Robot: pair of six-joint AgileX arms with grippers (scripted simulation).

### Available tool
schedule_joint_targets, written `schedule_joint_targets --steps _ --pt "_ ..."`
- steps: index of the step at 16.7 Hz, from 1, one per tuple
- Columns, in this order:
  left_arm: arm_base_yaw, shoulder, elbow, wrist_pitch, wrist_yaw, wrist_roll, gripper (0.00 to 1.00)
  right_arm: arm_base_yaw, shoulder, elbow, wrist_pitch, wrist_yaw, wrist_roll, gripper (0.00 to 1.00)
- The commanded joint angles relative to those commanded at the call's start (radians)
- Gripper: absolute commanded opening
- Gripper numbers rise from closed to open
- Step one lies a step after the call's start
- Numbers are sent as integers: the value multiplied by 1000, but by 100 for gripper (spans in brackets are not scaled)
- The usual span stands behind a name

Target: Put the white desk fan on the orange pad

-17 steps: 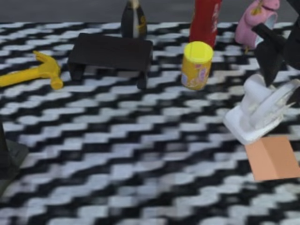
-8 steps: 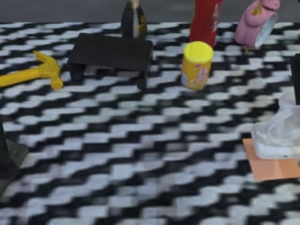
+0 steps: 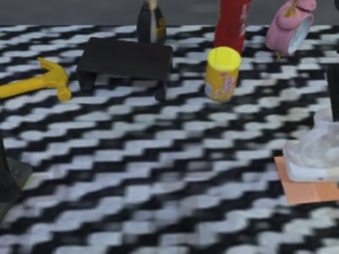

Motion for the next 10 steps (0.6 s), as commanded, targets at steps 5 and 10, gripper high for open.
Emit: schedule_joint_targets --steps 5,10 --pt "0 0 0 0 0 0 100 -1 7 -93 96 0 -1 0" --pt "0 0 0 0 0 0 100 -1 7 -93 96 0 -1 15"
